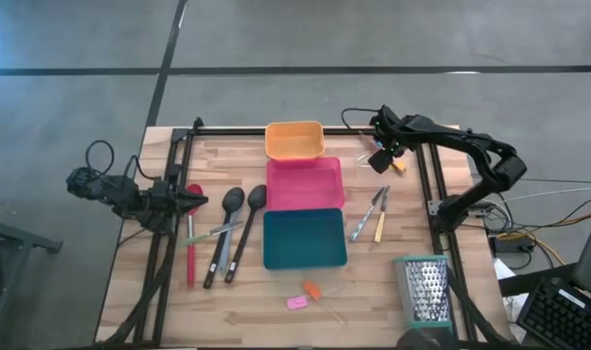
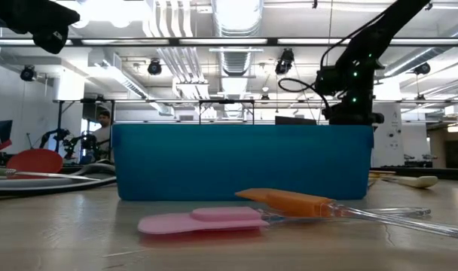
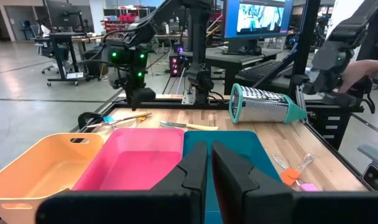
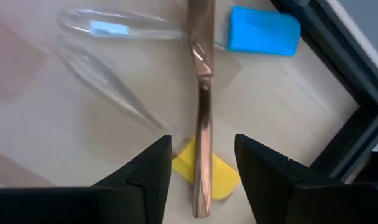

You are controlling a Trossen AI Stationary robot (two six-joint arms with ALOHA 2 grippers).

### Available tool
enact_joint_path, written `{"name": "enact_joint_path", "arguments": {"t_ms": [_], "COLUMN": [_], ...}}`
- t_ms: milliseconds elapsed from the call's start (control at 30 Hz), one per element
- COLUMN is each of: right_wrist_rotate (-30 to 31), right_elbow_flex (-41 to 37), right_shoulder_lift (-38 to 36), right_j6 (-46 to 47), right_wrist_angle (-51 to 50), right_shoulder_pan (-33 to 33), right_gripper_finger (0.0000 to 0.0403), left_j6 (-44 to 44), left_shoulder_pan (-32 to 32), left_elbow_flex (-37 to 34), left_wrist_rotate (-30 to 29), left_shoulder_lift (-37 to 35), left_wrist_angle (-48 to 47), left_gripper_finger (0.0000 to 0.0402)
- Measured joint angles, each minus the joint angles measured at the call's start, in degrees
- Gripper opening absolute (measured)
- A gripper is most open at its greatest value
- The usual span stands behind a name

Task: Pick & Place Kitchen Items
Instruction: Put the gold knife into the blue bin

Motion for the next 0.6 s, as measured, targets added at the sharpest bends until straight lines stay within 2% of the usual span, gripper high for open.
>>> {"name": "enact_joint_path", "arguments": {"t_ms": [100, 267, 600], "right_wrist_rotate": [-0.53, -5.23, -5.31], "right_elbow_flex": [0.00, 0.00, 0.00], "right_shoulder_lift": [1.24, 3.21, 7.46], "right_j6": [-0.36, -1.99, -3.10], "right_wrist_angle": [0.06, 0.63, 5.00], "right_shoulder_pan": [-1.13, -1.73, -2.34], "right_gripper_finger": [0.0157, 0.0145, 0.0126], "left_j6": [0.00, 0.00, 0.01], "left_shoulder_pan": [0.00, 0.00, 0.00], "left_elbow_flex": [0.00, 0.00, 0.00], "left_wrist_rotate": [0.02, 0.02, 0.02], "left_shoulder_lift": [0.00, -0.01, 0.00], "left_wrist_angle": [0.01, 0.01, 0.01], "left_gripper_finger": [0.0026, 0.0026, 0.0026]}}
